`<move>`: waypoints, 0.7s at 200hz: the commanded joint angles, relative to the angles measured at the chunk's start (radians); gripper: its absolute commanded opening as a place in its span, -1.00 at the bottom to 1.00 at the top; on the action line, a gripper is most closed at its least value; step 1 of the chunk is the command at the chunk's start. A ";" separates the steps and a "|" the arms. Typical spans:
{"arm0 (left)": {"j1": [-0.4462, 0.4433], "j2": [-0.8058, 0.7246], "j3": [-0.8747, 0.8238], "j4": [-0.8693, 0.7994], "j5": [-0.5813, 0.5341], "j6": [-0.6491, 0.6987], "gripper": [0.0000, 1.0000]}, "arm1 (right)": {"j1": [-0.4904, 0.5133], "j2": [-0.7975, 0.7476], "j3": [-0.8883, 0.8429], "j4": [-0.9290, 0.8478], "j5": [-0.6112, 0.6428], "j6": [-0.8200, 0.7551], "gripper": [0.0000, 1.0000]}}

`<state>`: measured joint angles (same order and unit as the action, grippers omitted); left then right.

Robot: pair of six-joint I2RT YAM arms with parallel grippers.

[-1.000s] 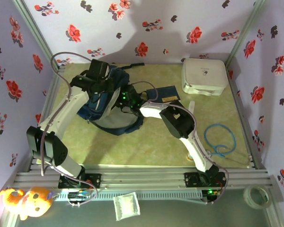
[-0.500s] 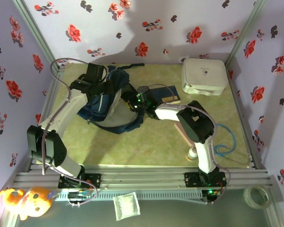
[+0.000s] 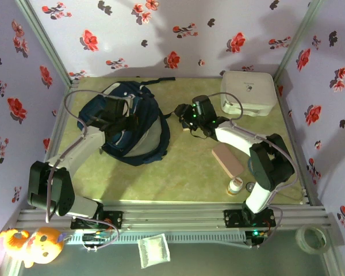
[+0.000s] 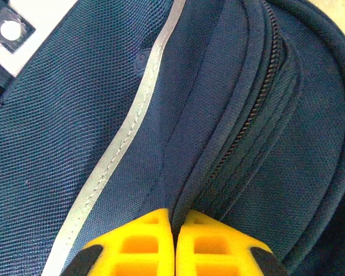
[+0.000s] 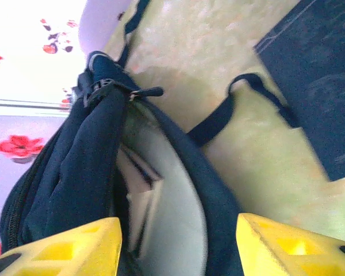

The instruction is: Pack books, pencil case, and school supplies into a backpack

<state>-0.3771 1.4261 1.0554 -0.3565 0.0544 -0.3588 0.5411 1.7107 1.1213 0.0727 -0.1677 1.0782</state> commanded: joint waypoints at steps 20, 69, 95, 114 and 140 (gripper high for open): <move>-0.001 -0.013 -0.023 -0.056 -0.054 0.073 -0.49 | -0.052 0.059 0.141 -0.233 -0.007 -0.255 0.18; 0.020 -0.123 -0.029 -0.058 -0.070 0.005 0.20 | -0.065 0.163 0.235 -0.197 0.041 -0.234 0.35; 0.030 -0.154 -0.033 -0.057 -0.078 -0.095 0.46 | -0.081 0.232 0.280 -0.216 0.015 -0.202 0.39; 0.029 -0.190 -0.060 -0.029 -0.082 -0.146 0.70 | -0.087 0.270 0.313 -0.242 0.005 -0.224 0.40; 0.035 -0.213 -0.068 -0.032 -0.085 -0.185 0.91 | -0.091 0.340 0.379 -0.297 -0.023 -0.255 0.37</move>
<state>-0.3527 1.2423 0.9970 -0.3969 -0.0082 -0.4694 0.4580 2.0018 1.4273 -0.1581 -0.1642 0.8577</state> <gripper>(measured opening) 0.932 0.688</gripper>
